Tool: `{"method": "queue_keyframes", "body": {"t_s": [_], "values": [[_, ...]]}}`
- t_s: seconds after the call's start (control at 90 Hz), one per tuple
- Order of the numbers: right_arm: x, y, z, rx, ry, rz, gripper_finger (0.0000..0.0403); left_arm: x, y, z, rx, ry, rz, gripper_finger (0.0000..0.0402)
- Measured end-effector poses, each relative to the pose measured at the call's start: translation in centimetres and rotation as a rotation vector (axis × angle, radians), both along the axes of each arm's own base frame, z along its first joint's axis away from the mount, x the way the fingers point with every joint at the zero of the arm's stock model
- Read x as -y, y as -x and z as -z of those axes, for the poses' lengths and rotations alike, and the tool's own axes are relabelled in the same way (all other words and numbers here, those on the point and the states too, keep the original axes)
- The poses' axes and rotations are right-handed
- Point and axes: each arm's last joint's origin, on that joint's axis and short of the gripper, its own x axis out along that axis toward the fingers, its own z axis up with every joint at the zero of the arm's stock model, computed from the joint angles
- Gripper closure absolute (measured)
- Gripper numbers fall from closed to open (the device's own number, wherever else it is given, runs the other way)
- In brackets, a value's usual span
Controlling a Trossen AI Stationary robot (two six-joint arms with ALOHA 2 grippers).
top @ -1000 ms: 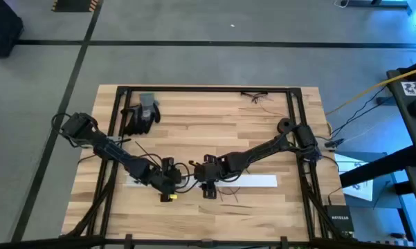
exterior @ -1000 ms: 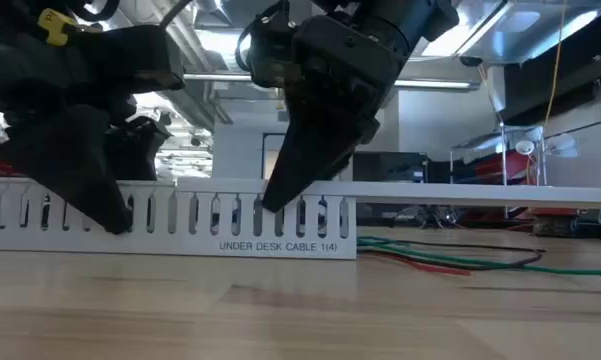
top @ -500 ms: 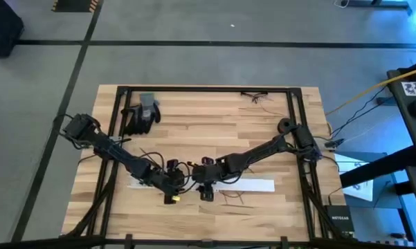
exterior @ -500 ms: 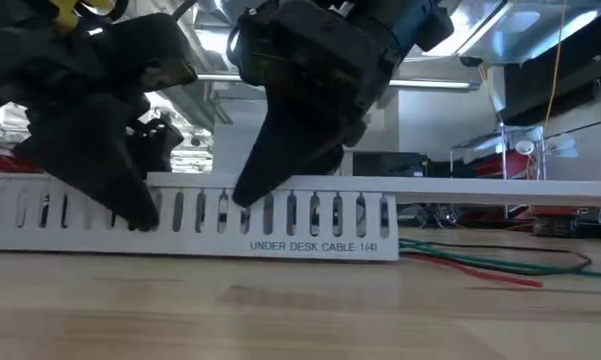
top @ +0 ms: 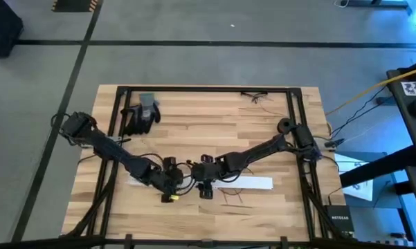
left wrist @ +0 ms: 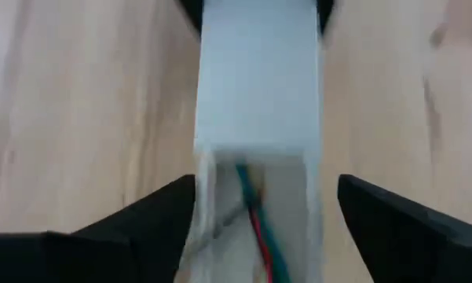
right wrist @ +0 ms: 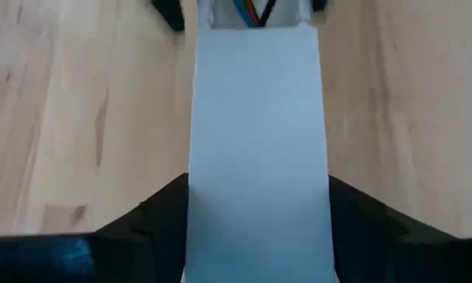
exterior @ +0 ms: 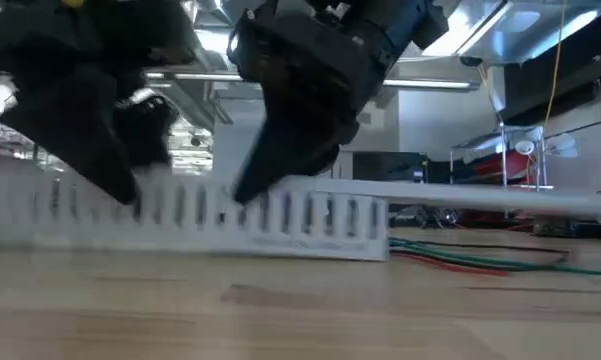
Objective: Ziptie cables
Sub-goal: Close the white cable duct
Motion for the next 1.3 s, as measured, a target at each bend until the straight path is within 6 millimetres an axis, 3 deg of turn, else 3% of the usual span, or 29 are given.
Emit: {"method": "queue_keyframes", "body": {"t_s": [0.2,0.4,0.656,0.756,0.822,1.067,1.3], "values": [[0.0,0.0,0.0,-0.003,-0.007,-0.005,0.0173,0.1,1.1,0.0,-0.042,-0.044,-0.022,0.0096],[0.0,0.0,0.0,-0.001,-0.010,-0.007,0.0173,-0.2,1.4,1.7,0.022,-0.003,-0.024,0.0101],[-0.1,-0.1,-0.1,0.023,-0.024,-0.017,0.0173,-0.3,1.5,3.3,0.128,0.068,-0.014,0.0202],[-0.2,-0.3,-0.1,0.046,-0.031,-0.018,0.0173,-0.4,1.1,3.8,0.122,0.082,-0.021,0.0218],[-0.4,-1.0,0.0,0.111,-0.051,-0.019,0.0173,-0.3,0.3,3.8,0.172,0.113,-0.019,0.0217],[-0.4,-1.0,0.6,0.087,-0.064,0.005,0.0173,-0.4,-0.4,3.6,0.208,0.119,0.007,0.0184],[-0.4,-1.2,0.6,0.094,-0.064,0.000,0.0173,-0.4,-0.7,3.1,0.207,0.119,0.026,0.0123]]}}
